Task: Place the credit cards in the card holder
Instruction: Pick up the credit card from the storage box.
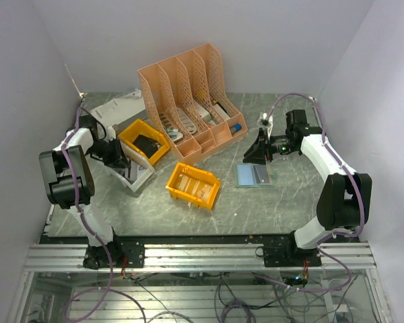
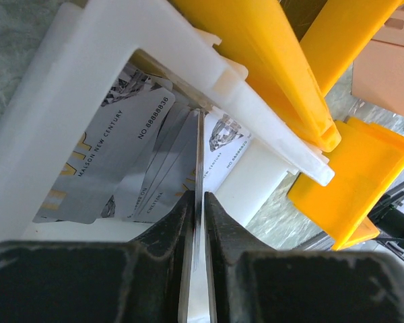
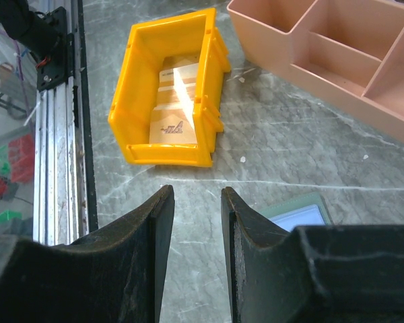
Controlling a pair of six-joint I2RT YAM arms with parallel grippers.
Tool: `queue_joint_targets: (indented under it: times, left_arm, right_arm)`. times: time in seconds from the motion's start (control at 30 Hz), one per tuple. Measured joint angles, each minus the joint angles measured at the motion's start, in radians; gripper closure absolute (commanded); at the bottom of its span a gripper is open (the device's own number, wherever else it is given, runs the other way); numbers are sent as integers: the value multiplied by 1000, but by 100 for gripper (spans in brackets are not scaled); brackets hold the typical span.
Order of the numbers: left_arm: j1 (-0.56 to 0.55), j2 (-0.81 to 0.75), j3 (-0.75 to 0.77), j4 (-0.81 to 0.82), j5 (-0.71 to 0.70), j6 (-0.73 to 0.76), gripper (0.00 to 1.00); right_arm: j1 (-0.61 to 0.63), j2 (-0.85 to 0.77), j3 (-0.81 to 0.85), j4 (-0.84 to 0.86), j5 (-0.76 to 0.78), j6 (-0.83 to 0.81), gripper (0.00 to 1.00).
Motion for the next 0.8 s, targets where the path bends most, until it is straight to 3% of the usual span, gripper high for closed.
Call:
queue_joint_targets:
  times: [0.8]
  left_arm:
    - [43, 0, 0, -2, 27, 0, 79]
  right_arm:
    - [0, 0, 0, -4, 0, -9, 65]
